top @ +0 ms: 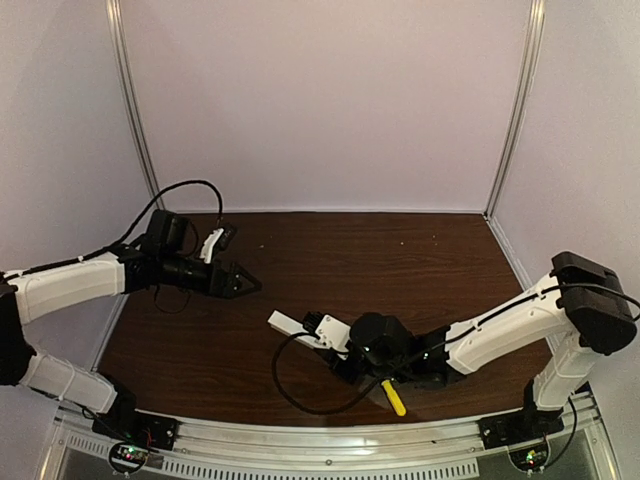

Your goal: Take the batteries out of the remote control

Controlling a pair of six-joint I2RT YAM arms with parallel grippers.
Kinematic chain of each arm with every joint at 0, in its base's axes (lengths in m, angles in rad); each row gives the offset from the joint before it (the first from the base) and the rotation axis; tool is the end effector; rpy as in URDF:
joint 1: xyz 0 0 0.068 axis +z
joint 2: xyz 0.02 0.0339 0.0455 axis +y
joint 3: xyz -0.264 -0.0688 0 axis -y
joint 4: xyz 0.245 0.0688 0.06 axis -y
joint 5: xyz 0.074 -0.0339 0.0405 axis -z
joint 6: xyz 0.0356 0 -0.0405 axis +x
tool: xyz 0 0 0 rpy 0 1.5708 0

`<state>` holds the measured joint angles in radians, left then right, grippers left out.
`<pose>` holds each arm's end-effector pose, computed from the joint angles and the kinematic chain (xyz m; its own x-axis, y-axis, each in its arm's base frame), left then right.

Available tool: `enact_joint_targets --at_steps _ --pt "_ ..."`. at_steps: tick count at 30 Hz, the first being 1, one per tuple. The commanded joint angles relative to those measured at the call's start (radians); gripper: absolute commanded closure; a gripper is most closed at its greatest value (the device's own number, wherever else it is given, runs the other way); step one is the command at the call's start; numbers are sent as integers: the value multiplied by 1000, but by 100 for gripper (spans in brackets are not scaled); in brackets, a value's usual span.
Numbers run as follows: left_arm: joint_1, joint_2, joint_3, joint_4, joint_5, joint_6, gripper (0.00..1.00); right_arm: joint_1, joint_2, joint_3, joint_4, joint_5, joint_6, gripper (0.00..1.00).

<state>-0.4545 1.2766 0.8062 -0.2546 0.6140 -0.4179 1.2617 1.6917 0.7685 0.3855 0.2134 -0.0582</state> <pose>0.2302 -0.1353 0.2402 -0.8474 0.0449 -0.5290 0.4403 0.6163 -0.6530 0.1109 0.3225 0.1607 -0.1046 -0.5144 -0.8511 -0.8832 0.4414 -0.1582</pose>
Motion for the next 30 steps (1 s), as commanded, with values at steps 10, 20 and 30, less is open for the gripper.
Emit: enact_joint_targets --at_steps 10,20,30 --pt "-135 145 23 155 -41 -82 3 -37 -41 90 -64 -15 -41 92" --pt "-152 204 -13 247 -19 -118 5 -46 -36 119 -70 -10 -51 92" --pt "-159 256 -5 299 24 -128 14 -47 -34 124 -54 30 -56 92"
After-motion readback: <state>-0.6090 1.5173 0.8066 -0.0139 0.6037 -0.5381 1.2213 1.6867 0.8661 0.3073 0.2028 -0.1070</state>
